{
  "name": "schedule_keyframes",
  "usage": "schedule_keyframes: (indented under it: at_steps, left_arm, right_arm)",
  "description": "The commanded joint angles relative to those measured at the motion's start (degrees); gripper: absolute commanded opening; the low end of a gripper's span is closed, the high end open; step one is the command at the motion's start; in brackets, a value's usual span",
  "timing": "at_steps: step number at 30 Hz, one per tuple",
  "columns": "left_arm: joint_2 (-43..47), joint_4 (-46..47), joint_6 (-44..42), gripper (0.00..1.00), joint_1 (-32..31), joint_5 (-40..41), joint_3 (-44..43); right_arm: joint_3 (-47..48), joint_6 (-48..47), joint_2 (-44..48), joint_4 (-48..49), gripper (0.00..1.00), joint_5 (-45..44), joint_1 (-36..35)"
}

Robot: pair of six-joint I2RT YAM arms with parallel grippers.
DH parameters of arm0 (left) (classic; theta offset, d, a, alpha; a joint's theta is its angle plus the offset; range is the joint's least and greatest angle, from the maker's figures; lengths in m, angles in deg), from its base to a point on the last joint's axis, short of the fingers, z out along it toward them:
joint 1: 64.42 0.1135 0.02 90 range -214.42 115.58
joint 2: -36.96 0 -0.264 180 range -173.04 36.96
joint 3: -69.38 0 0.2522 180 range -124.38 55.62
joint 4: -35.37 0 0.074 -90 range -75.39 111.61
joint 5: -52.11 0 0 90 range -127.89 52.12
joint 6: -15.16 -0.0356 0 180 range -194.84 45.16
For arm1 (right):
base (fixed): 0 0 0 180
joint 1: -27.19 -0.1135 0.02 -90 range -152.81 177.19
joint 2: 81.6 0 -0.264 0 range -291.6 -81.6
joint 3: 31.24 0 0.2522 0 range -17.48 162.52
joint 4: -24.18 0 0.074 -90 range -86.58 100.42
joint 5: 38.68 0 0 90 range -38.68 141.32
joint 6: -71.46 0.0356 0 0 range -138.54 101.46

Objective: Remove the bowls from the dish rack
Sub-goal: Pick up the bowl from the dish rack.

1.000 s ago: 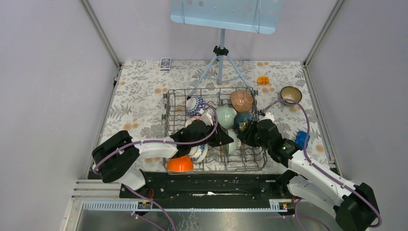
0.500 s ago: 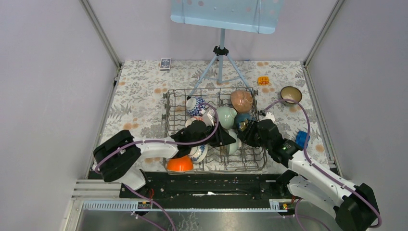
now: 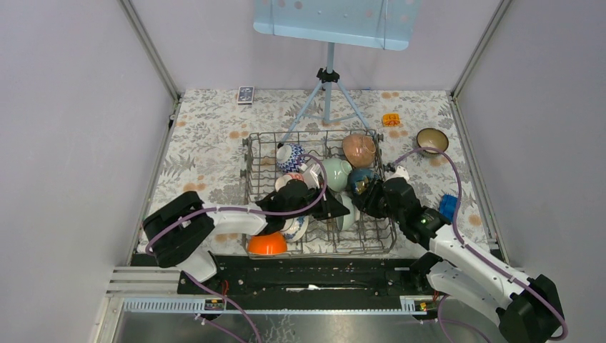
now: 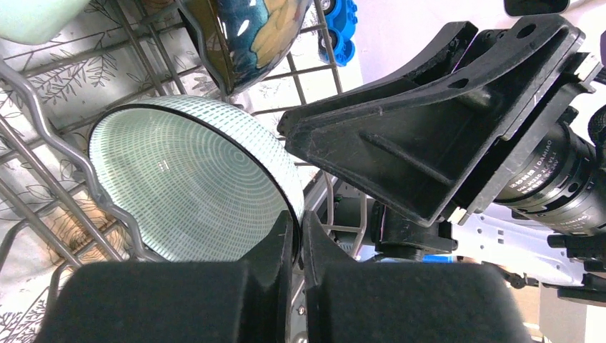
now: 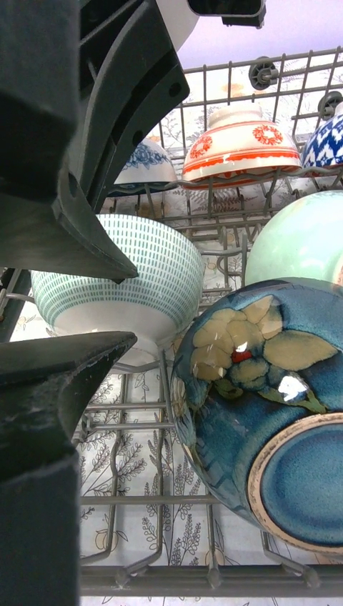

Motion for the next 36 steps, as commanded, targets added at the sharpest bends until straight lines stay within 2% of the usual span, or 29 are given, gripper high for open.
schedule_keyframes:
  at_steps: [1,4,9,13,25,30,36]
  left_arm:
    - [0.9,6.9,0.0,0.0,-0.7,-2.1,-0.4]
    - [1.7,7.3,-0.1,0.0,-0.7,-2.1,0.1]
    - [3.6,7.6,-0.6,0.0,-0.6,-1.6,0.4]
    - [5.1,7.5,-0.9,0.0,-0.7,-1.3,0.5]
    - [12.0,4.6,-2.3,0.0,0.9,-0.5,-0.6]
    - [15.4,2.5,-3.2,0.0,1.6,-0.5,-2.0]
    - [19.8,-1.0,-5.0,0.0,2.3,-0.8,-3.9]
  right_arm:
    - [0.3,0.5,1.2,-0.3,0.42,2.5,-0.3]
    - [1.5,0.2,2.2,-1.5,0.47,3.0,-0.3]
    - [5.1,-1.0,3.8,-4.8,0.68,3.4,-0.3]
    - [8.4,-1.9,5.3,-8.0,0.76,2.4,-0.3]
    - [22.4,-10.2,8.2,-14.2,0.84,1.6,-0.3]
    - [23.9,-14.9,10.4,-11.4,0.86,5.9,-0.4]
    - [21.5,-15.1,16.3,-4.4,0.88,6.2,-0.4]
